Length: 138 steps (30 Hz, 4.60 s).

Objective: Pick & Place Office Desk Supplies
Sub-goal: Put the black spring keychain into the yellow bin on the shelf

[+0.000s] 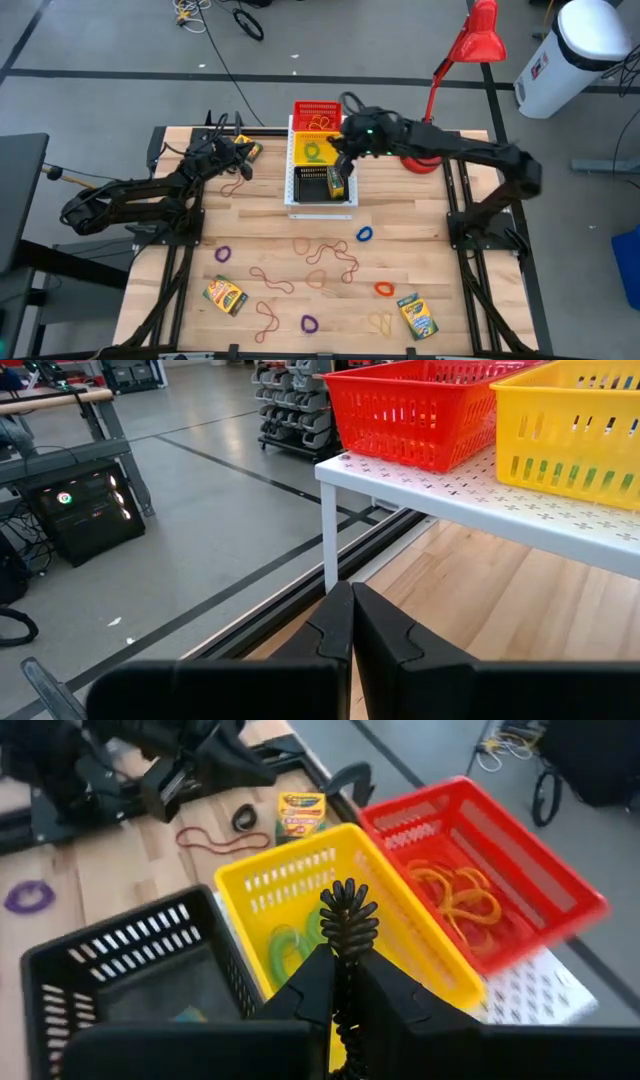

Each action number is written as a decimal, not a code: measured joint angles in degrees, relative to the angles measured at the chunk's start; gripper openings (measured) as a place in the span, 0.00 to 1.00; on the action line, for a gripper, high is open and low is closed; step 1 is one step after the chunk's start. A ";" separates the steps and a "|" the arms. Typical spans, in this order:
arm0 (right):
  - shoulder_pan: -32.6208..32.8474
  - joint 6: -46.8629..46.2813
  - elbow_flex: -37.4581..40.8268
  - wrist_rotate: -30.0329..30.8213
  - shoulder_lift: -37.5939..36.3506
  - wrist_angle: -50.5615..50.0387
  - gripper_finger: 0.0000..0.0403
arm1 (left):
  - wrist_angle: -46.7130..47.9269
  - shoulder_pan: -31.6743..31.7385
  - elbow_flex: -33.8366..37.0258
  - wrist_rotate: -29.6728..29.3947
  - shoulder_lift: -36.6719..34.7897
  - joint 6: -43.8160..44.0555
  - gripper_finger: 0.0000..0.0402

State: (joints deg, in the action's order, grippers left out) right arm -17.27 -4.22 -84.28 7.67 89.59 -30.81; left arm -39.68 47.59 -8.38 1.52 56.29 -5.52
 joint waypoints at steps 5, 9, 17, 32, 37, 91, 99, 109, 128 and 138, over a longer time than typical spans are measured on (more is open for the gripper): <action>-1.33 4.13 -6.46 -0.23 6.03 0.16 0.08 | 0.01 0.01 0.00 0.01 0.00 0.01 0.02; -2.74 5.85 -10.23 -4.14 10.39 0.66 0.08 | 0.01 0.02 0.00 0.00 0.00 0.00 0.02; -5.34 9.90 -11.05 -7.46 16.00 3.76 0.08 | 0.00 0.02 0.00 0.00 0.00 0.00 0.02; -6.30 10.89 -10.89 -7.67 15.90 2.72 0.24 | 0.02 0.00 0.00 0.02 0.00 0.01 0.02; -5.86 11.89 -11.13 -7.64 15.04 3.87 0.12 | 0.02 0.02 0.00 0.02 0.00 0.00 0.02; 1.45 4.95 73.08 -15.58 -36.18 71.75 0.02 | -11.85 0.03 -0.70 8.12 0.02 26.62 0.02; 0.67 6.77 79.44 -21.63 -36.35 84.80 0.01 | 21.53 -4.89 -16.89 19.07 -1.92 19.68 0.01; -6.22 6.83 82.60 -21.89 -38.64 88.65 0.00 | 75.75 -14.12 -32.46 -4.83 -2.19 20.06 0.06; -10.37 10.78 82.33 -24.64 -38.63 86.83 0.02 | 76.09 1.45 -30.75 -10.79 16.61 20.48 0.44; -10.35 13.07 82.33 -24.62 -38.63 87.21 0.02 | 74.32 5.36 -30.97 -11.13 23.51 15.43 0.49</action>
State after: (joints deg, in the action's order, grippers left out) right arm -27.62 8.85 -1.96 -16.95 50.96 56.40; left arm 34.64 52.96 -39.35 -9.61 79.80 9.91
